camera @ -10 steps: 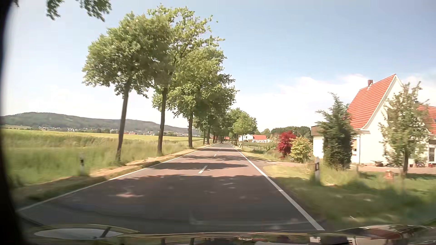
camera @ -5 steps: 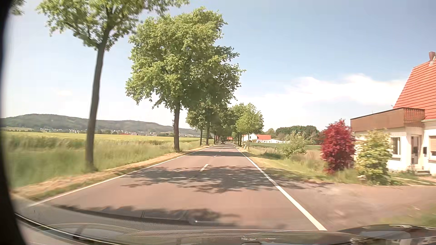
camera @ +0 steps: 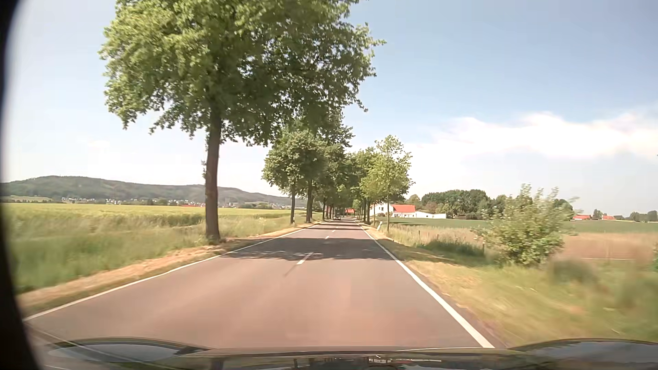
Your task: Follow the waypoints while adhering to traffic rules and regulations
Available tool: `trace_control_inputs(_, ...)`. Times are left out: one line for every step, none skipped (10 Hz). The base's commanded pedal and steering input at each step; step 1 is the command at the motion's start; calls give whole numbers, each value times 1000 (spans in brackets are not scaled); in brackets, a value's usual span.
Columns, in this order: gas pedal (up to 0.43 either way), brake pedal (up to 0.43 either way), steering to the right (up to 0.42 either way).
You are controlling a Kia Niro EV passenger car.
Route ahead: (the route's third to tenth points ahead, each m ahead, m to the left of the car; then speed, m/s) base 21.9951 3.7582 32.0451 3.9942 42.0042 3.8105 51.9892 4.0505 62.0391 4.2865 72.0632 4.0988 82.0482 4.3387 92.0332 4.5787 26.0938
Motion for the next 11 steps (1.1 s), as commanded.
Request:
trace_control_inputs(398, 0, -2)
trace_control_inputs(398, 0, -1)
trace_control_inputs(398, 0, -1)
trace_control_inputs(398, 0, -1)
trace_control_inputs(398, 0, -1)
trace_control_inputs(390, 0, -1)
trace_control_inputs(390, 0, -2)
trace_control_inputs(390, 0, -1)
trace_control_inputs(390, 0, -1)
trace_control_inputs(390, 0, -1)
trace_control_inputs(390, 0, 0)
